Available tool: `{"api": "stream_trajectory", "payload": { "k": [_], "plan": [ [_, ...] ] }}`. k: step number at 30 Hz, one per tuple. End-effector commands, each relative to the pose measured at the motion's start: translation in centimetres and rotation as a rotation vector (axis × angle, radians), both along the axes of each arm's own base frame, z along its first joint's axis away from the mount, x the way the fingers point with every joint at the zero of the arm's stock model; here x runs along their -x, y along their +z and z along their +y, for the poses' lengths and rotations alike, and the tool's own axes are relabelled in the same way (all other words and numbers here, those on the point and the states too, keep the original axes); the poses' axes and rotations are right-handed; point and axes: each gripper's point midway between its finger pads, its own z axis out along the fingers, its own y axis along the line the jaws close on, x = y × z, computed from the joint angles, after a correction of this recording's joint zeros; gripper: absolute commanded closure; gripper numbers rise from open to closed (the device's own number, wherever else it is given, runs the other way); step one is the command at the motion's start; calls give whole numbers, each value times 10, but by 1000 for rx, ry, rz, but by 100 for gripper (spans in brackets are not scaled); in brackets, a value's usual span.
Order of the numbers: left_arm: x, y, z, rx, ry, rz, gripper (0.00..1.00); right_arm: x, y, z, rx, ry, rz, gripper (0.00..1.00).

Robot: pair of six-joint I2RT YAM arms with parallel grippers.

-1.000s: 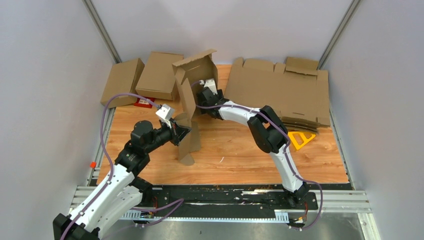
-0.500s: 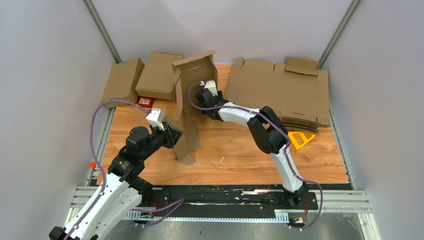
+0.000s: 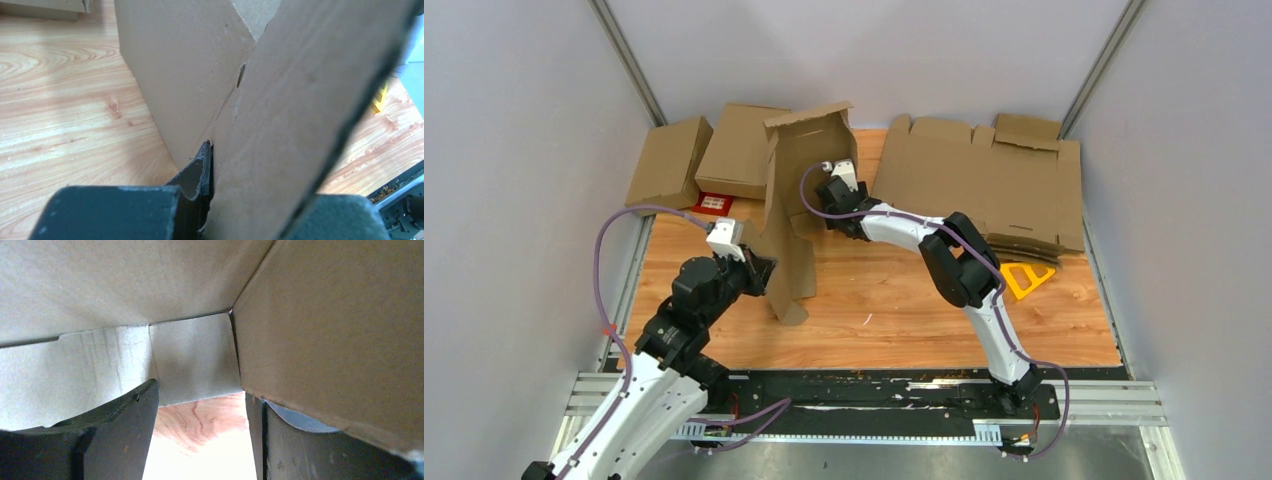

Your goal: Fold the paper box

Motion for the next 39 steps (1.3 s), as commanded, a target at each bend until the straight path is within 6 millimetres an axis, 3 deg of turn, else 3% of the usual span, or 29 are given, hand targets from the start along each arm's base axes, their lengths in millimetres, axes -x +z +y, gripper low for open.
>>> {"api": "stream_trajectory", "payload": {
  "k": [1,10,18,25,31,34,39],
  "plan": [
    [0,-10,-10,-3,-46,50,93,10,9,20,-38,77,53,36],
    [3,-16,-24,4,-128,74,100,2,19,38,-162,48,29,35],
    [7,-20,-29,16,-158,84,100,-9,6,24,-211,-94,57,20],
    [8,-18,-29,20,-161,79,100,-1,-21,-3,25,-112,90,16],
    [7,-19,-28,20,-152,83,100,11,-18,-19,210,-120,29,9],
    [7,-19,-28,21,-152,86,100,11,-8,-14,170,-95,18,9],
    [8,-18,-30,26,-158,87,100,12,40,3,22,-12,-61,10]
  ]
}}
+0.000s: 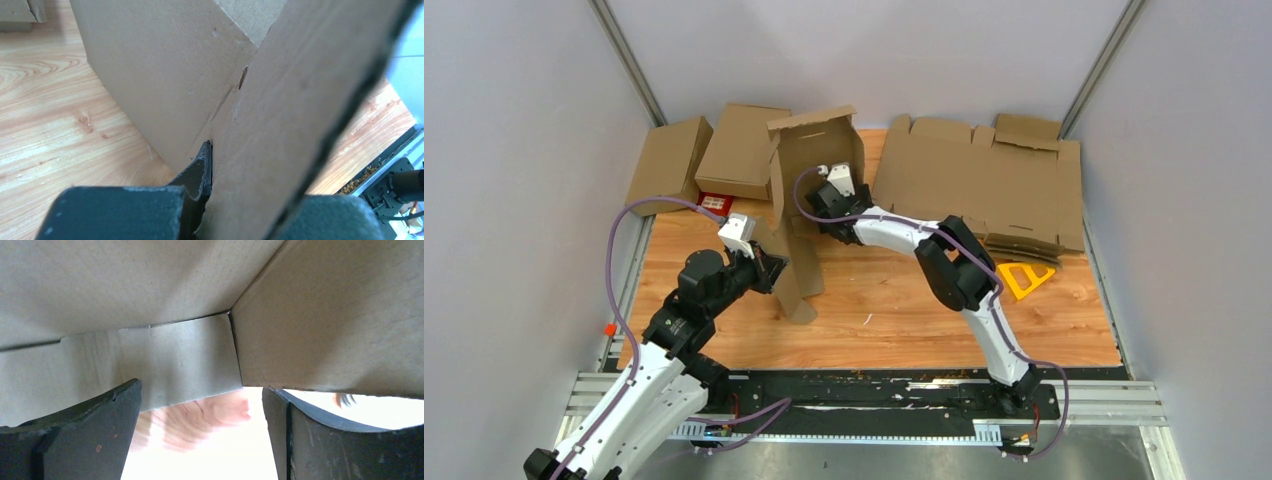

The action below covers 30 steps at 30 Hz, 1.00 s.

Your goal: Fold the paper box

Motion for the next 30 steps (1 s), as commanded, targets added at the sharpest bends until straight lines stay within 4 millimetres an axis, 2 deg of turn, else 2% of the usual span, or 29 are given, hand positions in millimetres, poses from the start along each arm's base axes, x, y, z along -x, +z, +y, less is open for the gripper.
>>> {"api": "stream_trajectory", "payload": {
  "k": [1,5,12,14,16,19,22,25,30],
  "plan": [
    [10,-19,-4,5,-24,95,100,9,42,3,-49,93,-40,11],
    [11,-18,-6,12,-37,93,100,13,67,6,-129,137,-118,16],
    [12,-18,-7,16,-43,95,100,27,77,10,-206,200,-131,20],
    [12,-19,-7,14,-45,96,100,34,75,14,-231,239,-120,23],
    [12,-19,-7,11,-46,95,100,35,83,28,-271,317,-147,28],
    [12,-18,-8,10,-50,96,100,33,86,39,-319,381,-149,47],
    [12,-19,-7,5,-51,97,100,24,84,46,-429,429,-113,78],
    [12,-21,-7,-1,-50,101,100,13,82,52,-572,455,-66,98],
    [12,-22,-8,-4,-56,107,100,-9,65,58,-749,364,24,100]
  ]
}}
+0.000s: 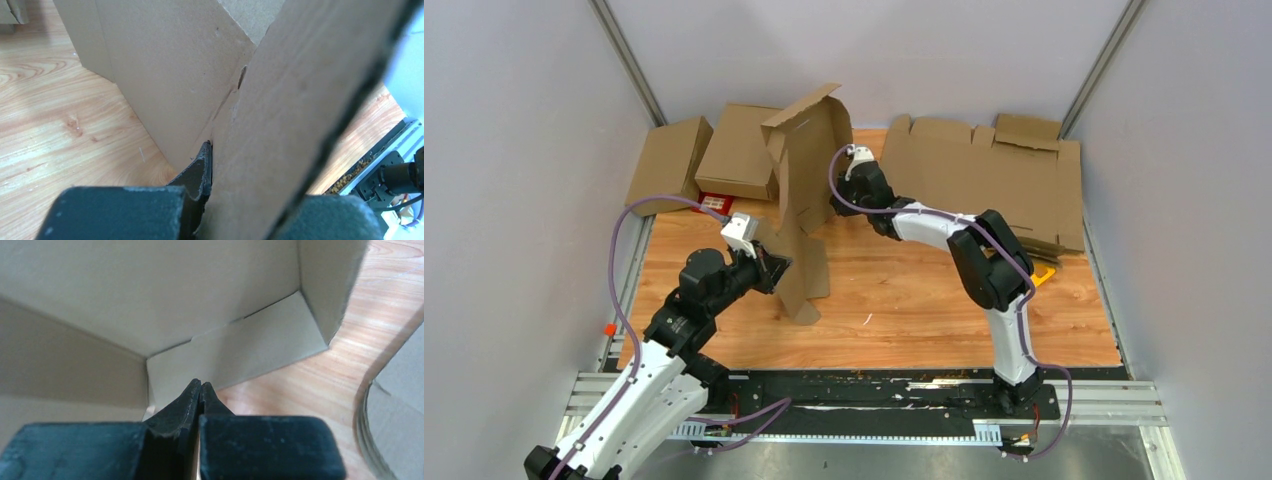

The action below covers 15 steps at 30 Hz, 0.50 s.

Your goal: Fold the paper box

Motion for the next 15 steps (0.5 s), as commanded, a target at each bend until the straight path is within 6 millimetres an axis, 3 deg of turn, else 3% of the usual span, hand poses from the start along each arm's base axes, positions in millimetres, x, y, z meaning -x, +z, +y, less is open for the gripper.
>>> {"api": "stream_trajectory", "payload": {
  "k": [1,7,15],
  "plan": [
    [10,-23,-2,-20,-23,103,100,-19,1,22,-224,-13,103,100],
    [10,-23,-2,-23,-28,104,100,-36,-13,37,-291,-61,173,100],
    [11,-23,-2,-28,-27,108,100,-42,-37,47,-315,-87,234,100]
  ]
}}
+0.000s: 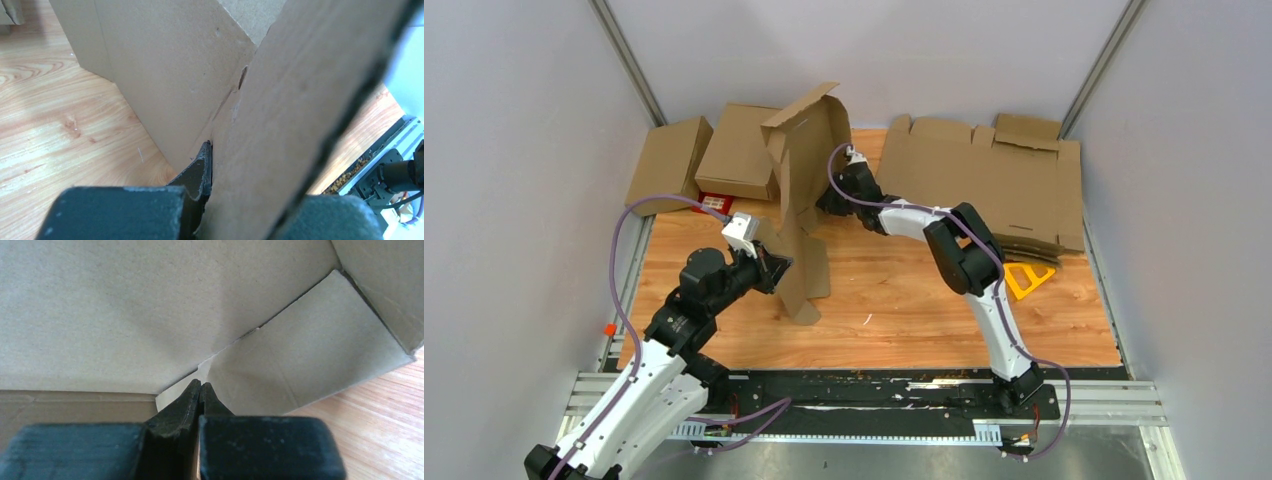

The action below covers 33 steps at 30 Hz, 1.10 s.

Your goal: Fold the paper box

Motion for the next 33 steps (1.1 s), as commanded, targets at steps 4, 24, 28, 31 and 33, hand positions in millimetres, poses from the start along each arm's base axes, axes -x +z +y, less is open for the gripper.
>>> {"api": "stream_trajectory", "payload": {
  "k": [4,24,28,31,33],
  "plan": [
    [11,-23,0,-27,-16,110,100,-8,-9,14,-46,-53,66,100],
    [10,-19,0,-15,-6,106,76,19,-54,-19,166,-163,177,100],
    [9,-18,3,-25,7,99,71,20,-53,-20,174,-168,188,100],
    [9,-17,4,-26,13,97,71,28,-50,-19,157,-158,195,100],
    [8,-17,5,-27,15,95,71,38,-47,-16,155,-154,190,100]
  ]
}}
